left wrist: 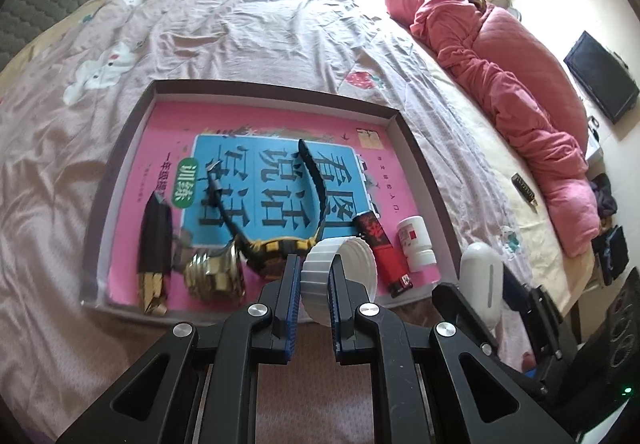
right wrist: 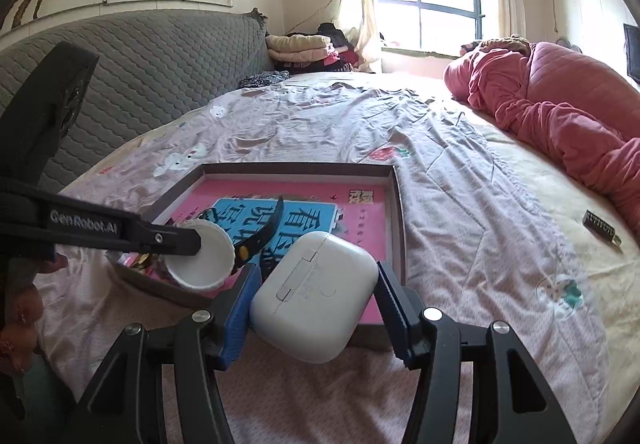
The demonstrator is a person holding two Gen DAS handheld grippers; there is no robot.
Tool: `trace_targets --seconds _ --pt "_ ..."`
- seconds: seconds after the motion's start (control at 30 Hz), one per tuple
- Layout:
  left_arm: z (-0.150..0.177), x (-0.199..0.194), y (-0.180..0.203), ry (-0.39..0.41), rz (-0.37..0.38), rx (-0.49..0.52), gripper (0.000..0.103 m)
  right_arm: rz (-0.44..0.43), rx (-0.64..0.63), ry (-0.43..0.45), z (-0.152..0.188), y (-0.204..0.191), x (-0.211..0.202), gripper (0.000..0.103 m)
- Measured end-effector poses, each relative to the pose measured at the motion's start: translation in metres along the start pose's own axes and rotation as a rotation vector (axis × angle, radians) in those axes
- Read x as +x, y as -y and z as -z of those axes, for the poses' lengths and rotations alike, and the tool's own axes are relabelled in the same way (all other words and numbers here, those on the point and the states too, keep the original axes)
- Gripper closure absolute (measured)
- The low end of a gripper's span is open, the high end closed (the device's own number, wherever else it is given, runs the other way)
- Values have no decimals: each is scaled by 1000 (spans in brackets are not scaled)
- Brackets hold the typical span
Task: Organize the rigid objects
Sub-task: 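Carry the cap with the left gripper while the right carries the earbuds case over the tray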
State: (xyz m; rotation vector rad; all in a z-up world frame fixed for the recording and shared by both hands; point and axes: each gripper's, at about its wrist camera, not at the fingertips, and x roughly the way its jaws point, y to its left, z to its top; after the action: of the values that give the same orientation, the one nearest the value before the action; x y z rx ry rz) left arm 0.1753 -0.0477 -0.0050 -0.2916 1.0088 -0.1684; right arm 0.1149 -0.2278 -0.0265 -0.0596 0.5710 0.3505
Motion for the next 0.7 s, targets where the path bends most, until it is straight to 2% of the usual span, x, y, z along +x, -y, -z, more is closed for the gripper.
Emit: trace_targets --seconds 0.33,0.7 --pt "-6 20 12 -1 -23 59 90 20 -5 -32 -2 7 23 46" --pt "-10 24 10 11 -70 116 90 15 -81 -71 0 -6 45 46"
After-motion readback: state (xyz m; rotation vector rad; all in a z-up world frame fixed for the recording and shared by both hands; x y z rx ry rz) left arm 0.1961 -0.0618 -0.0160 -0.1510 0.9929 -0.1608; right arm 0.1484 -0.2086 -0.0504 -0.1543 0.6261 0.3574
